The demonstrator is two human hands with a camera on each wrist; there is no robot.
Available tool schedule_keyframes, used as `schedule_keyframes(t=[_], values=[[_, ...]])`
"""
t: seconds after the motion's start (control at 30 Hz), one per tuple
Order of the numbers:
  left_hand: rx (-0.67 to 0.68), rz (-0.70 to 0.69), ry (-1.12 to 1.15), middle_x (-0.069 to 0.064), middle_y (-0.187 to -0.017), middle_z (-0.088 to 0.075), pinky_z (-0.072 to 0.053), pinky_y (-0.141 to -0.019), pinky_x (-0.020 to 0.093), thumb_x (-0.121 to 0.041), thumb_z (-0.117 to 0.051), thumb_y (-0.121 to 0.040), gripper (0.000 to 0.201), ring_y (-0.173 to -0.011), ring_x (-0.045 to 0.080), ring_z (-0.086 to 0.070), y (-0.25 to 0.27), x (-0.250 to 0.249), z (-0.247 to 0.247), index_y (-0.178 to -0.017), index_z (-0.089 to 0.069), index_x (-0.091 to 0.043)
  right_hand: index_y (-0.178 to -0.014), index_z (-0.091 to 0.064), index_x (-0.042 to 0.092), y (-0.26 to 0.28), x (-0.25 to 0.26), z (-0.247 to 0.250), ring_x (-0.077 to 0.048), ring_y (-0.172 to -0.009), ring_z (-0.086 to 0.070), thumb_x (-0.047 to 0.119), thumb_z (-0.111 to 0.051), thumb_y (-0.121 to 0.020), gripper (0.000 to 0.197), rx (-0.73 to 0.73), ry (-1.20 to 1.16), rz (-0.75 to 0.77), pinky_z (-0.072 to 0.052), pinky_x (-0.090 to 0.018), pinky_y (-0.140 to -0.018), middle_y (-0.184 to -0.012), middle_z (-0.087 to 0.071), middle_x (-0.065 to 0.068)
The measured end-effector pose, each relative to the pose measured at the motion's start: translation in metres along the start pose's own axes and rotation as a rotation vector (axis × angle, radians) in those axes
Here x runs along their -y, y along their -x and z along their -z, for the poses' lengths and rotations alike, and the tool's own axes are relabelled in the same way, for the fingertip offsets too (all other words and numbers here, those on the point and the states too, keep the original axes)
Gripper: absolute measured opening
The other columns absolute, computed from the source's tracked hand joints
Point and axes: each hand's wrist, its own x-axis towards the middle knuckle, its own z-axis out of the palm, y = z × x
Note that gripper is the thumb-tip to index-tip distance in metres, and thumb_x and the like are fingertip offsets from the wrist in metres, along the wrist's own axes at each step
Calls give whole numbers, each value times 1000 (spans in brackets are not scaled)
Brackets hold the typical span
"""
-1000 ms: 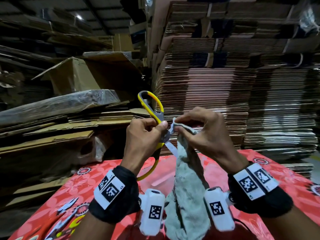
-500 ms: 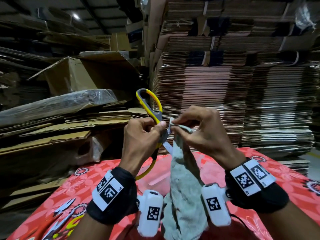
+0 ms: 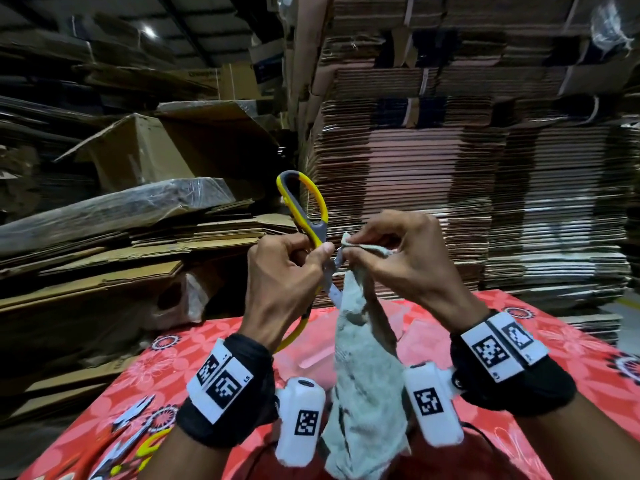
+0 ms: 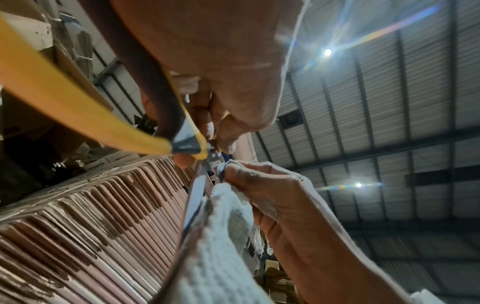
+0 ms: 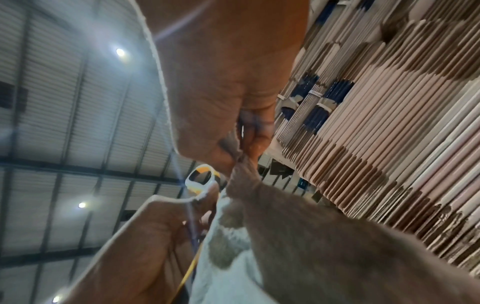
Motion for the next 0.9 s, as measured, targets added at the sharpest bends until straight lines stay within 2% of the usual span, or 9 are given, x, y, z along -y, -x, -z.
schedule_keyframes(t=[0.07,0.17,0.23,0.33,0.47,0.57,0.63,0.73,0.9], values=[[7,-21,-41,-13,-45,-48,-31,-47,12,-24,-76,-93,38,-48,2,-46,0,-1,0,-58,-61,-25,-79,-82,22,-3,-7,8,-1,-72,-73,20,-93,-73,13,-51,-21,-88,-59,-26,-66,-77,-76,11],[7,-28,-45,-14,-50,-52,-33,-47,12,-24,-76,-92,27,-50,1,-49,1,-2,0,-66,-70,-23,-78,-80,27,-3,-13,14,-1,-75,-73,18,-92,-74,16,-125,-15,-137,-62,-33,-70,-77,-76,14],[2,-25,-39,-14,-52,-57,-34,-48,11,-24,-76,-93,23,-52,1,-51,1,-4,1,-70,-74,-22,-80,-80,26,1,-5,7,-1,-76,-73,18,-92,-74,15,-108,-31,-102,-62,-29,-71,-80,-76,13],[17,-39,-38,-16,-56,-61,-36,-50,8,-22,-75,-94,19,-55,-4,-56,1,-7,3,-75,-76,-22,-79,-80,22,5,8,-6,-1,-72,-71,16,-92,-74,15,-39,-49,-43,-54,-16,-65,-78,-75,10],[29,-32,-45,-17,-46,-53,-35,-49,9,-21,-75,-94,28,-50,-3,-52,2,-8,3,-66,-70,-23,-77,-80,22,-1,-6,5,-4,-73,-73,18,-91,-75,12,-94,-45,-124,-56,-25,-66,-77,-76,10],[35,12,-34,-23,-44,-50,-31,-47,10,-22,-76,-93,40,-46,-3,-46,0,-5,1,-57,-61,-27,-79,-80,23,-2,-13,15,-1,-77,-74,16,-88,-80,11,-115,-59,-156,-58,-27,-68,-79,-77,12],[23,65,19,-21,-42,-48,-31,-47,10,-21,-75,-94,44,-44,-4,-45,-2,0,1,-53,-58,-22,-85,-82,20,-4,-8,17,-3,-80,-75,16,-85,-85,5,-106,-86,-176,-61,-31,-73,-83,-78,11],[8,138,139,-16,-44,-54,-32,-47,12,-24,-74,-96,39,-43,-2,-45,-4,6,1,-63,-68,-4,-95,-82,20,-8,2,22,-4,-85,-75,16,-80,-89,7,-118,-116,-172,-63,-35,-78,-88,-79,11],[-3,192,214,-12,-48,-58,-39,-50,23,-26,-74,-96,35,-44,0,-46,-7,10,1,-66,-73,-8,-102,-78,23,-7,18,24,-1,-88,-74,17,-82,-89,15,-64,-127,-130,-63,-30,-80,-96,-78,11]])
